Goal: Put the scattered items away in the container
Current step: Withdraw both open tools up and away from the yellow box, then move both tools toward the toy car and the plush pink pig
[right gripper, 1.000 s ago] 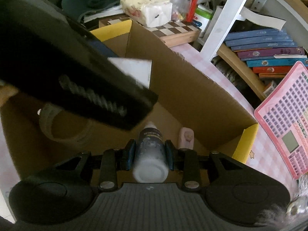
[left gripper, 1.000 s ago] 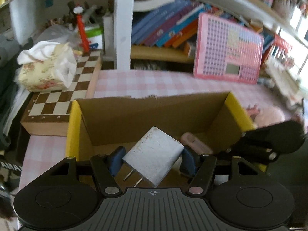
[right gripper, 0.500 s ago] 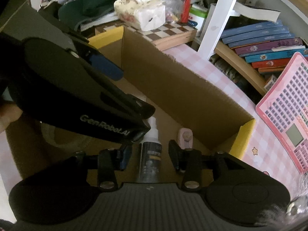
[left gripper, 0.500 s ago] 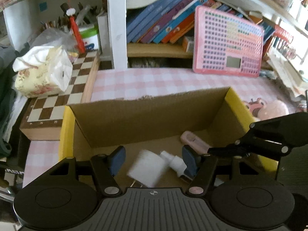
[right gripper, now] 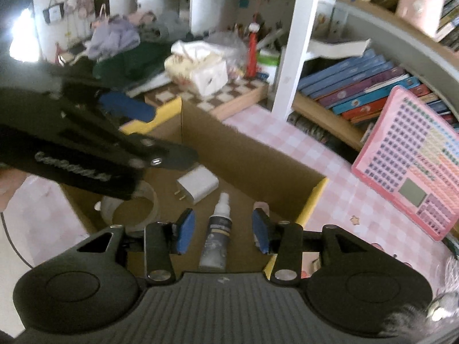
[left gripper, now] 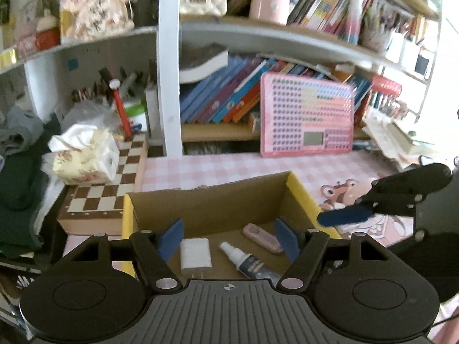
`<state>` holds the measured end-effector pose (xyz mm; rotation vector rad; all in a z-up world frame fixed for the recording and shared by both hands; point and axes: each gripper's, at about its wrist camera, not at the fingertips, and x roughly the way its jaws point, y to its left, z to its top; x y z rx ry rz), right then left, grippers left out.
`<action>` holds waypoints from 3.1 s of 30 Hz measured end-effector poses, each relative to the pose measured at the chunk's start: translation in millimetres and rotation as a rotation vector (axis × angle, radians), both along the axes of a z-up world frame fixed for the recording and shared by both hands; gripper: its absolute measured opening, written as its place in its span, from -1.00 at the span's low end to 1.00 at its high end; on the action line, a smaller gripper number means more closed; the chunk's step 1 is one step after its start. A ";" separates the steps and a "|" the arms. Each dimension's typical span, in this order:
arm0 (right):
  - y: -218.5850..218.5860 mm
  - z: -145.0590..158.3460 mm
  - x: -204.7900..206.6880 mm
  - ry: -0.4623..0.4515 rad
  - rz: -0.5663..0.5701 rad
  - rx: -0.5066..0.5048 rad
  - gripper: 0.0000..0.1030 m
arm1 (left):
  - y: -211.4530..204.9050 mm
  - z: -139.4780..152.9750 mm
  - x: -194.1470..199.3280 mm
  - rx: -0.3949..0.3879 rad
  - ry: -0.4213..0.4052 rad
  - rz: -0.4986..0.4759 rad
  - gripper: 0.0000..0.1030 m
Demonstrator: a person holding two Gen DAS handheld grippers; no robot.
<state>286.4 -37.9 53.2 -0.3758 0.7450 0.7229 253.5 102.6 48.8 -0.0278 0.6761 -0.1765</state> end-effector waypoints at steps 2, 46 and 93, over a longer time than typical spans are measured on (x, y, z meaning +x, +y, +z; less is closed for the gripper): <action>-8.2 8.6 -9.2 -0.013 -0.021 0.023 -0.15 | 2.0 6.2 -17.4 -0.019 -0.024 0.005 0.50; -38.8 -68.6 -212.8 0.129 -0.311 0.021 0.31 | -7.0 -62.0 -215.7 -0.007 0.147 0.046 0.71; -141.2 -91.1 -195.1 0.175 -0.563 -0.038 0.49 | -125.6 -94.0 -160.2 0.003 0.287 -0.249 0.71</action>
